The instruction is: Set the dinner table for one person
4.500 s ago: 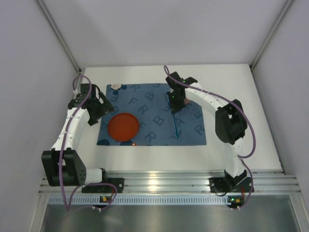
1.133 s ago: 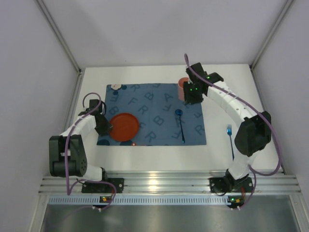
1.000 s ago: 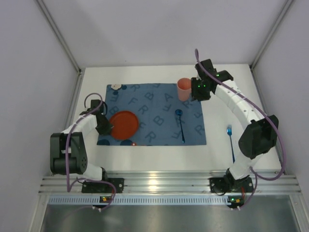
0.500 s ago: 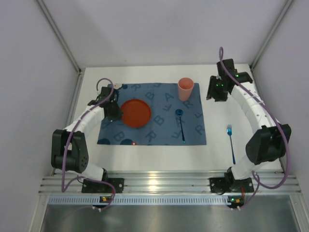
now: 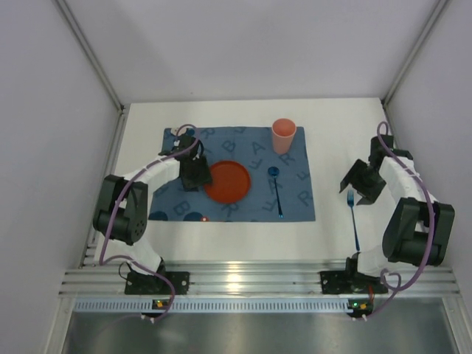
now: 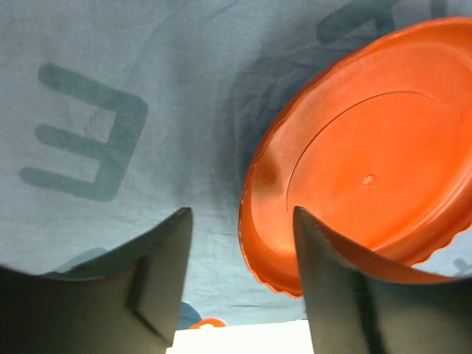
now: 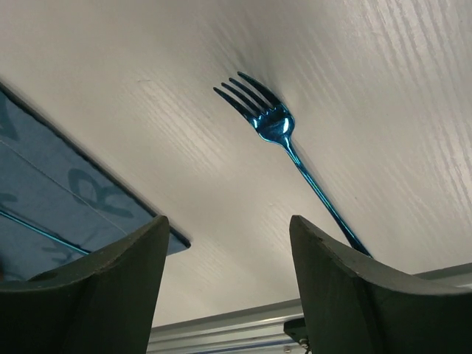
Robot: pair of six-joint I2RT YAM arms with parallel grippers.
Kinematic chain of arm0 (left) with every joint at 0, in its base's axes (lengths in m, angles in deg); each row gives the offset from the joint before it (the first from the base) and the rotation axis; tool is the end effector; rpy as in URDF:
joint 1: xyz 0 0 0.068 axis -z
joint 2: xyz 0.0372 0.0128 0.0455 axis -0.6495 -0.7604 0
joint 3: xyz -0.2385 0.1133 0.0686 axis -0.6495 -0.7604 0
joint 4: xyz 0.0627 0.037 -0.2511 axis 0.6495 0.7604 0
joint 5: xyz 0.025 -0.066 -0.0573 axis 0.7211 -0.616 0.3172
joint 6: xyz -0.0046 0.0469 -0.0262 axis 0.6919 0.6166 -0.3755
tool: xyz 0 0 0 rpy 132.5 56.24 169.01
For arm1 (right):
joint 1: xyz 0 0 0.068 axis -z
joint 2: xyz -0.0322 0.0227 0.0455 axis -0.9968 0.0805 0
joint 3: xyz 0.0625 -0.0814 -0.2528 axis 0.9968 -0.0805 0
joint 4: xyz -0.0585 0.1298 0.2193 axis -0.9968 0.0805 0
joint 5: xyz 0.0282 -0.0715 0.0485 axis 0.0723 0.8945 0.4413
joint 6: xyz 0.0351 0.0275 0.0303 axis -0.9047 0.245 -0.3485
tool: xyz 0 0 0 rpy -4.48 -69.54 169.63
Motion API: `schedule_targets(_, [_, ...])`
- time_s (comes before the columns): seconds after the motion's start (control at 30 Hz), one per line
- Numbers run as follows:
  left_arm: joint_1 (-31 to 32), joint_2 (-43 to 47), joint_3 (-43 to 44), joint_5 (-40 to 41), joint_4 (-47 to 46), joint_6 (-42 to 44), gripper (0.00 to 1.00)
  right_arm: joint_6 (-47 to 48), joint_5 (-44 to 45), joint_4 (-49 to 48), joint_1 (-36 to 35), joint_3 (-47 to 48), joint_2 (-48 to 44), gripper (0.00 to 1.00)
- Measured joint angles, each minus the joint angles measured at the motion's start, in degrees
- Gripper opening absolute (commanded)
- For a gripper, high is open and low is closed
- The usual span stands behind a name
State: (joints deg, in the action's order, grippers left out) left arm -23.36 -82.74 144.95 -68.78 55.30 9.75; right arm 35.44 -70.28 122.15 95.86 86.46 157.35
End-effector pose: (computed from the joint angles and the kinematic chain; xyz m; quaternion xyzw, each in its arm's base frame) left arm 0.3206 -0.1002 0.1800 -0.1390 0.9654 -0.1110 0.1906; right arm 0.2618 -0.0464 0.2235 0.3254 0.9382 0.0444 0.1089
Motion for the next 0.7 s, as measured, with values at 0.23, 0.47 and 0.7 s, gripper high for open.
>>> schedule_targets(0.23, [0.0, 0.0, -0.1, 0.0, -1.0, -0.3, 0.65, -1.0, -0.9, -2.1, 1.2, -5.4, 0.8, 0.66])
schedule_targets(0.47, [-0.2, 0.4, -1.4, 0.3, -1.5, -0.3, 0.63, -0.7, 1.3, -3.8, 4.1, -8.5, 4.5, 0.64])
schedule_targets(0.7, [-0.5, 2.6, -2.9, 0.5, -1.3, -0.3, 0.61, 1.3, 3.9, -5.0, 6.2, -8.1, 8.3, 0.39])
